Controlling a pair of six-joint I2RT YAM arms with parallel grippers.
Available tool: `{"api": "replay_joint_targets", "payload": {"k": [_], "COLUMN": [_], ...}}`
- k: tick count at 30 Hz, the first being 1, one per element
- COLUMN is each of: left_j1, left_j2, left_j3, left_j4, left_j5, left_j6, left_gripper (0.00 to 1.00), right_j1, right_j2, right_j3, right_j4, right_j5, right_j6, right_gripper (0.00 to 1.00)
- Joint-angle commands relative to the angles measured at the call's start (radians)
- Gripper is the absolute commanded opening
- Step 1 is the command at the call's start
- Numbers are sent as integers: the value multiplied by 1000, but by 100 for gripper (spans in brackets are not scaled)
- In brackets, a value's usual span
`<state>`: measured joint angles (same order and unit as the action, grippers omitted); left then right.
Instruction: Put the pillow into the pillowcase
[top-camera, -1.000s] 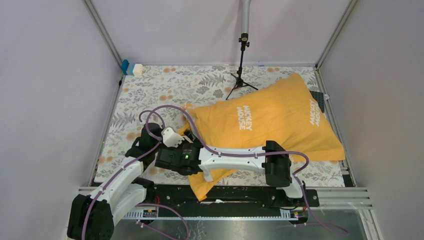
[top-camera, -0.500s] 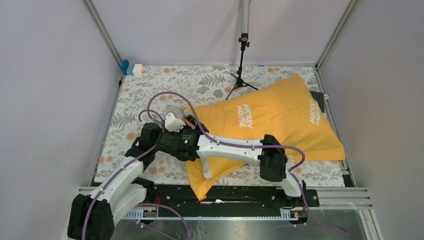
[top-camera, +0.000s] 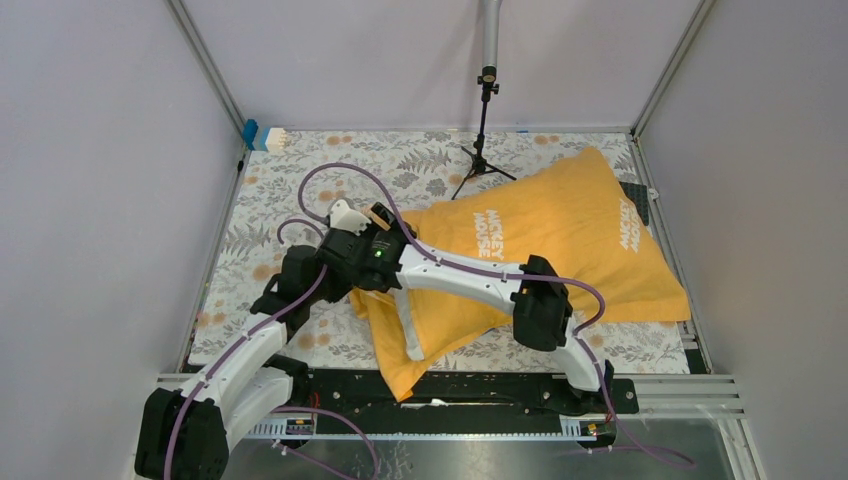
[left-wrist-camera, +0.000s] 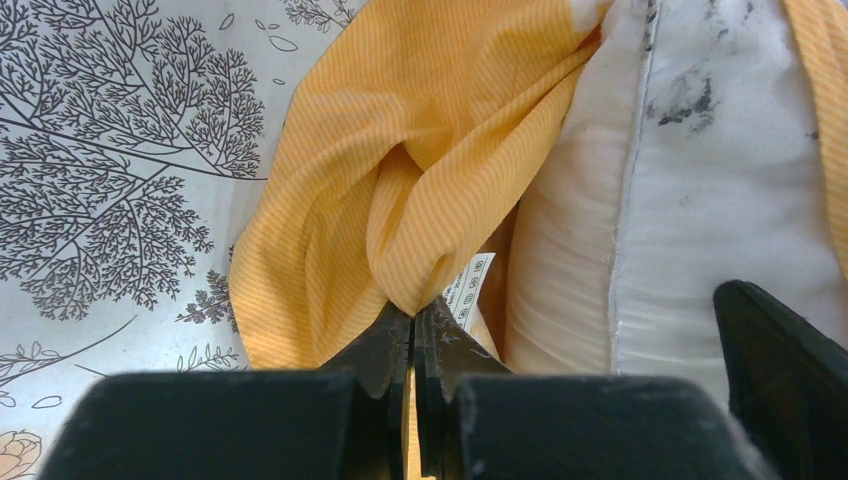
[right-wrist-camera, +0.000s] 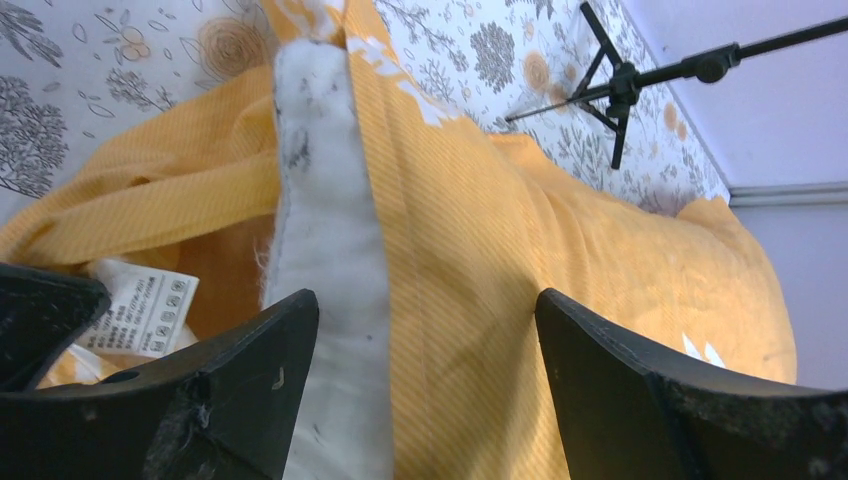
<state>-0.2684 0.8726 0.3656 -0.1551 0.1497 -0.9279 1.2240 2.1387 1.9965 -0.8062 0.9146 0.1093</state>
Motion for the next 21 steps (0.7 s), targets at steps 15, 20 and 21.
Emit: {"api": "replay_joint_targets", "payload": {"k": [15, 20, 21], "left_j1": [50, 72, 78], "left_j2": [101, 221, 248], "left_j3": [71, 143, 157], "left_j4": [100, 139, 153], "left_j5": [-7, -19, -23], "left_j6": [-40, -53, -56], "left_gripper": [0, 0, 0], "right_j1": [-97, -115, -123], "right_j2": [-35, -222, -266], "right_j3": [-148, -321, -356], "right_j4": [248, 321, 336], "right_j5": [-167, -319, -371], "right_j6": [-116, -57, -53], "right_gripper": [26, 0, 0]}}
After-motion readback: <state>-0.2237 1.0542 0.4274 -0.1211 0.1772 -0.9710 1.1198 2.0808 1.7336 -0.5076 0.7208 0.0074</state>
